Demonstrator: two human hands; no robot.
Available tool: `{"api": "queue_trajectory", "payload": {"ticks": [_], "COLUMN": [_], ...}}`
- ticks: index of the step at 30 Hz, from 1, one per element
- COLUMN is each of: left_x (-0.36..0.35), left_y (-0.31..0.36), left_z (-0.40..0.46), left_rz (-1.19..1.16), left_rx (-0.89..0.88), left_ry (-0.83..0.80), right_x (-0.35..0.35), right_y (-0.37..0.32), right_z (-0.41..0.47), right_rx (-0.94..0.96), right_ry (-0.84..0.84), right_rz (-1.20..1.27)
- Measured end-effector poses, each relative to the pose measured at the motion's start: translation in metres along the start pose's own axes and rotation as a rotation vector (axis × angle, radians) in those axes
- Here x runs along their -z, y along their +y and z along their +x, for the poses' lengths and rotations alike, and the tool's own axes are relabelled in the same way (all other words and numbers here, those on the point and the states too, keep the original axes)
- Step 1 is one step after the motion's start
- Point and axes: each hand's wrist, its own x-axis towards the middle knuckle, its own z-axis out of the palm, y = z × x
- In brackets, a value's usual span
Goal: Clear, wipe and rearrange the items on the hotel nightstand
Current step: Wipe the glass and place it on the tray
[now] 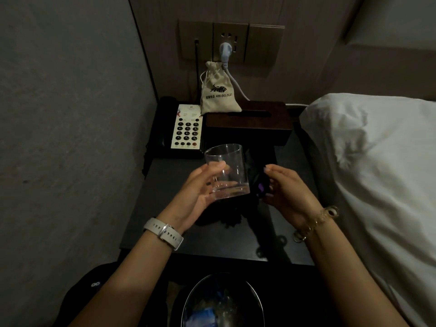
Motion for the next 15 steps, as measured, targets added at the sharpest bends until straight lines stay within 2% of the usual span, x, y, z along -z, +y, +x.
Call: {"api": "queue_trajectory", "payload": {"ticks": [4,10,13,15], "left_x": [0.0,0.005,0.008,0.007], "left_y": [-0.001,0.0,0.001,0.0], "left_z": [0.0,0.002,0.002,0.001], "left_rz": [0.011,0.007,0.046,0.086], "left_rx": [0.001,-0.041,-0.066,-0.082], "left_ry": [-0.011,0.019,0.081,0.102], "right_x": [-0.001,0.003,0.007,0.008], "right_y": [0.0,-0.001,-0.005,-0.007], "right_z": [0.001,0.002,0.0,-0.002], "right_rx": [-0.081,0.052,0.144,0.241], "right_ry": [-0.092,0.222,0.305,0.292], "right_rz": [-0.002,-0.017,0.029,0.047]}}
